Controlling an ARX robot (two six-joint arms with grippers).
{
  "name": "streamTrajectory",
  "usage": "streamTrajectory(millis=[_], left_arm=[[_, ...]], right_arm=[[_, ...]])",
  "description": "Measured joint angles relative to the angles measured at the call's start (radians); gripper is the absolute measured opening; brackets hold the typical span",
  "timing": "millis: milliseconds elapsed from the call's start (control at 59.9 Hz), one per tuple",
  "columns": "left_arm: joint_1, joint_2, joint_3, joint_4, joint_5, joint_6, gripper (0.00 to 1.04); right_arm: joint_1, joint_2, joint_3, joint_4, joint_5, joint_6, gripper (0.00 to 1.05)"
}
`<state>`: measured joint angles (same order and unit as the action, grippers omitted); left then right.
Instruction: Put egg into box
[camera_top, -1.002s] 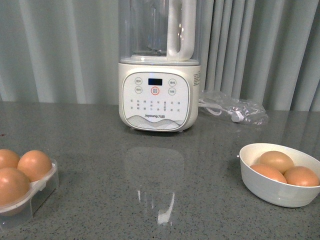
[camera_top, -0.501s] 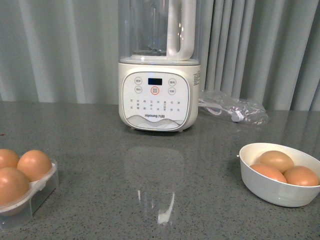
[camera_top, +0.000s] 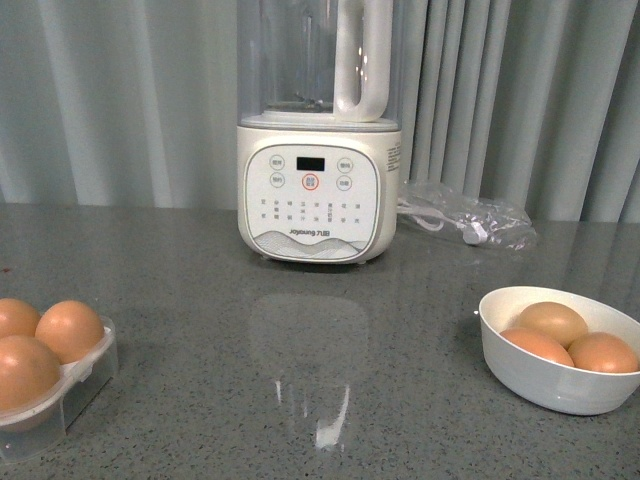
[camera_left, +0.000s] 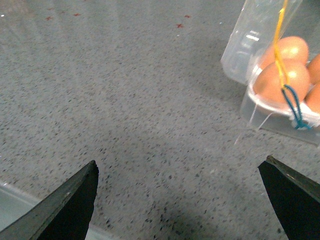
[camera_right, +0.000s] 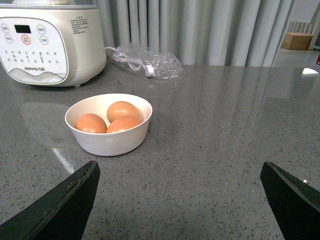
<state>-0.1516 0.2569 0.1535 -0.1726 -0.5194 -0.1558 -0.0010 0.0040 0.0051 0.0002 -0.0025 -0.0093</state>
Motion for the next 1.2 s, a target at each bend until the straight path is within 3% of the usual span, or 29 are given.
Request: streamTrajectory(millis=[134,301,418,501,718,935,1203], left_arm=[[0.125,0.106,0.013,0.148,0.18,0.029,0.98],[0.435,0.405,0.137,0.412,0.501,0.114,0.98],[0.584,0.567,0.226,0.484,0.618,0.166,0.98],[0.637,0.652,0.272,0.507,0.658,0.199,0.98],[0.626,0.797,0.354,0.518,0.742,0.193,0.98],[0.512,0.846,0.369,0.505,0.771,0.103,0.98],[0.373,0.856,0.374,0.504,0.72,0.04,0.98]], right_arm=[[0.0,0.0,0.0,0.0,0.0,0.0,0.98],[0.0,0.0,0.0,0.0,0.0,0.0,0.98],[0.0,0.0,0.0,0.0,0.0,0.0,0.98],[0.0,0.0,0.0,0.0,0.0,0.0,0.98],[0.0,0.0,0.0,0.0,0.001,0.0,0.98],[0.0,0.0,0.0,0.0,0.001,0.0,0.98],[0.0,0.0,0.0,0.0,0.001,0.0,0.98]])
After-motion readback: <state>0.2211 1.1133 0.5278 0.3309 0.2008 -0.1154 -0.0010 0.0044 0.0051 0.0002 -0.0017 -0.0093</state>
